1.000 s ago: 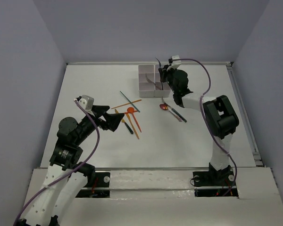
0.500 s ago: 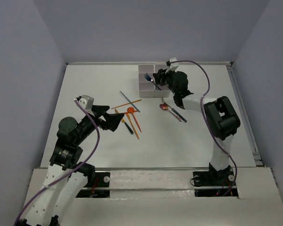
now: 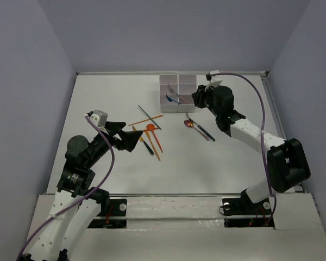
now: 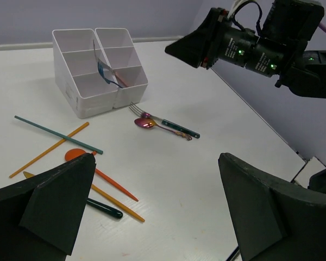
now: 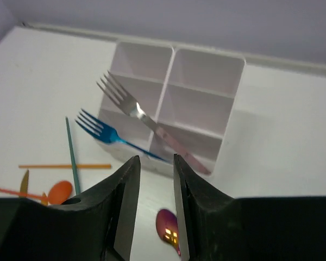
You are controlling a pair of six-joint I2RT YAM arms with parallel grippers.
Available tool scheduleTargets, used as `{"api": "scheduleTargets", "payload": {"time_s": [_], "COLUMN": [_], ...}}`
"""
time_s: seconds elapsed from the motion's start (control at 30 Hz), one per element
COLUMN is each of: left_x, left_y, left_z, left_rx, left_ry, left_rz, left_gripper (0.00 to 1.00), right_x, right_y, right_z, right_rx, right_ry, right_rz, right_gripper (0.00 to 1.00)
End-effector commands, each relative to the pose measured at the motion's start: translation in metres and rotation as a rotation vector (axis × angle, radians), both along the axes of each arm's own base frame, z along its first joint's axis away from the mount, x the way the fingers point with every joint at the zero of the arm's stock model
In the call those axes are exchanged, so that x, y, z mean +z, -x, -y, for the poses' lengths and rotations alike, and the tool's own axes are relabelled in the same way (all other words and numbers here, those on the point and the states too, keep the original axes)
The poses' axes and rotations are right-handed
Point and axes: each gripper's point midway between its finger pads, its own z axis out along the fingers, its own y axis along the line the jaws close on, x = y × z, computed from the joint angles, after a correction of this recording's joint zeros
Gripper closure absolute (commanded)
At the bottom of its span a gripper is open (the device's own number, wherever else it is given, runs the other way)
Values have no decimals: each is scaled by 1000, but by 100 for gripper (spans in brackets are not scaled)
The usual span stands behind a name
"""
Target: Sort the eating utensils into containers
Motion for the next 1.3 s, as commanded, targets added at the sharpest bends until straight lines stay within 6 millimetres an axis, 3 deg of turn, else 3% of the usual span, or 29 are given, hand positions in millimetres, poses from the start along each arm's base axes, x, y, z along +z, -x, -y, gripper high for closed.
{"api": "scheduleTargets", "payload": {"time_s": [0.0,0.1,0.17,0.6,0.97,1.07,1.13,1.27], "left_x": [32,33,34,34,33,33,34,34], "left_y": [4,5,6,7,8,8,8,8], "left_z": [-1,-1,0,-1,1,1,1,1], "left_rx": [-10,-12,-13,-16,-27,-28,-27,-28], "left_ry": [27,28,29,28,30,30,30,30], "left_rz": [104,108,109,113,110,110,112,110], "left_gripper": [1,1,1,1,1,1,1,1], "right_x": [-106,-140,-151,-183,-198,-204,-207,-209], "right_y": [52,76,78,68,41,41,42,44], "right_z": [25,36,48,53,47,47,46,49], "right_rx": [-42,-37,-65,-43,-13,-3,7,9], "right_ry": [133,175,180,317,400,416,419,439], "right_rz": [-425,-564,-610,-736,-753,-768,-776,-776], "right_gripper": [63,59,57,58,58,65,75,81]}}
